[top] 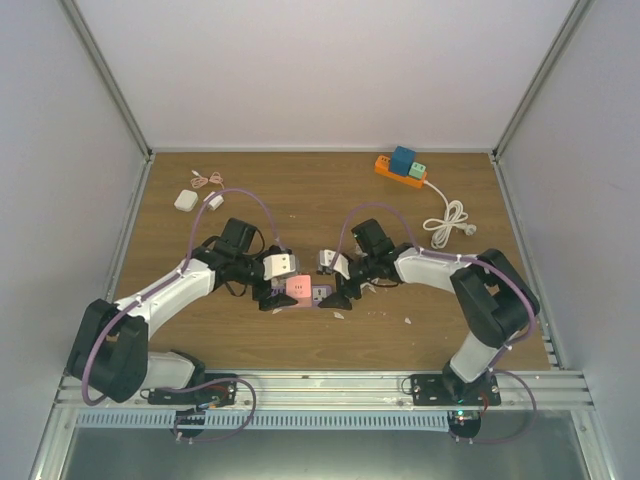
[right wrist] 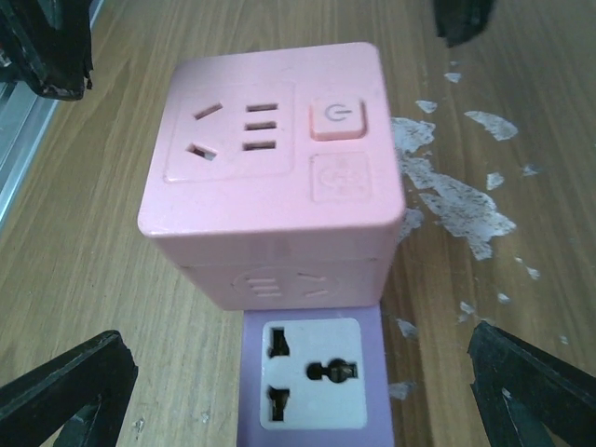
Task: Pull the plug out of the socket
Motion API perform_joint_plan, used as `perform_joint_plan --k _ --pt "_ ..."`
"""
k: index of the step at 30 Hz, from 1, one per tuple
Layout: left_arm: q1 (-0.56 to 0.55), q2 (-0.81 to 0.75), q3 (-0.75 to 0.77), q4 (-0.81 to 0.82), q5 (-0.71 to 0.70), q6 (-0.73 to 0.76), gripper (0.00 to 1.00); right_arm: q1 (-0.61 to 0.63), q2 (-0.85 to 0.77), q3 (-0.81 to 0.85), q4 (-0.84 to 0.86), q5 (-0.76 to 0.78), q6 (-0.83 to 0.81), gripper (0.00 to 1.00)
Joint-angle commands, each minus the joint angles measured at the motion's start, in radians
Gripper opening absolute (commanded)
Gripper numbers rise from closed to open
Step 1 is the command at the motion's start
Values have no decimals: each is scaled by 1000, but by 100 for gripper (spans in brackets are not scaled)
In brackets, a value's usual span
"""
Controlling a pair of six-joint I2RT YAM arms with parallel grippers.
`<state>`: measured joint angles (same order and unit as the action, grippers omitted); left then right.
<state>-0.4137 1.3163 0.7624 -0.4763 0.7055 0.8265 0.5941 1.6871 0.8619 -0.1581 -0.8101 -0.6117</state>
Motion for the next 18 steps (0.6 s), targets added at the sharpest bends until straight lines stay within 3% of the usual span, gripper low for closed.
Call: perform_joint_plan --k 1,18 --pt "-22 20 -13 65 17 1 99 42 28 23 12 58 -21 99" --pt "-56 124 -13 118 15 -6 84 79 71 -33 150 115 -27 93"
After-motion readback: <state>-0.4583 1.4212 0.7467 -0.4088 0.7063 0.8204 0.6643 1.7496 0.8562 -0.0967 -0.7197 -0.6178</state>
